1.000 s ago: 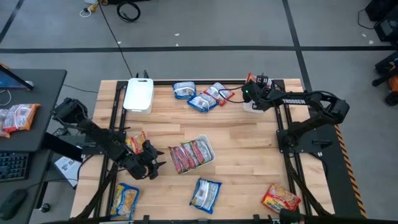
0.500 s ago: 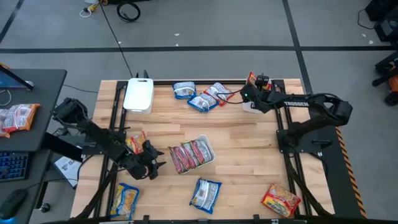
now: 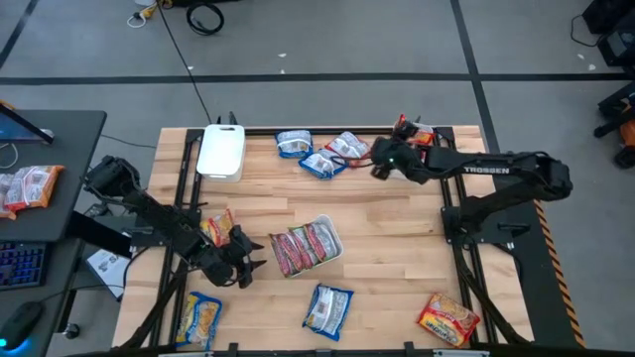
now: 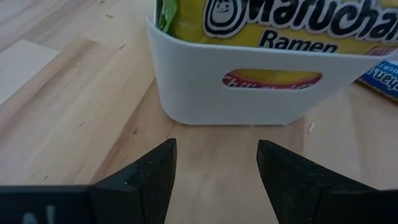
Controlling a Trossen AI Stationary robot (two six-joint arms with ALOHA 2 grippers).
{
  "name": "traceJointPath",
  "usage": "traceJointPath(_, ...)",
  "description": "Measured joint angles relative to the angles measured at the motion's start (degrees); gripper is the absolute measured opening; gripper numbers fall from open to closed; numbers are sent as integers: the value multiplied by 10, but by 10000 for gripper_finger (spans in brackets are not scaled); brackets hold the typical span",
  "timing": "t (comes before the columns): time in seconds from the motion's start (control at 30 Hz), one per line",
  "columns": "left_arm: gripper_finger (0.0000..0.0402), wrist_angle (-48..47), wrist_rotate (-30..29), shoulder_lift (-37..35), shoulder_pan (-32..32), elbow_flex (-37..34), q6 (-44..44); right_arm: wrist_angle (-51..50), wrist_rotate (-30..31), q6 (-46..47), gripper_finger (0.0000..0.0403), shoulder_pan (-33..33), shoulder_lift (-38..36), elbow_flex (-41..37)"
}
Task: Sort Maruchan noodles
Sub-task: Put the orange noodle pack into the top right white bin
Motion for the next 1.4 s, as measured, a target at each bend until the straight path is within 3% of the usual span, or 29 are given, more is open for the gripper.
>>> traceJointPath(0.13, 226, 8, 2, 0, -1, 0, 0, 76, -63, -11, 269, 11, 36, 8)
traceJointPath(0.33, 226, 9, 13, 0, -2, 0, 6, 103, -125, -35, 268, 10, 156, 8)
traceJointPath(0.53, 226, 12, 13, 0, -2, 0, 22, 215, -111, -70, 263, -6, 273, 7)
traceJointPath(0.73, 226, 9, 13, 0, -2, 0, 22, 270, -124, -95, 223, -54, 321, 8)
traceJointPath(0.87, 226, 5, 11, 0, 0, 0, 22, 272, -139, -92, 162, -80, 331, 8)
traceJointPath(1.07, 226, 6, -9, 0, 0, 0, 30, 269, -184, -74, 19, -93, 323, 8)
traceJointPath(1.2, 227, 8, -9, 0, 0, 0, 22, 257, -211, -61, 9, -99, 288, 7)
traceJointPath(1.4, 227, 8, -9, 0, 0, 0, 17, 229, -289, 3, 5, -116, 176, 7)
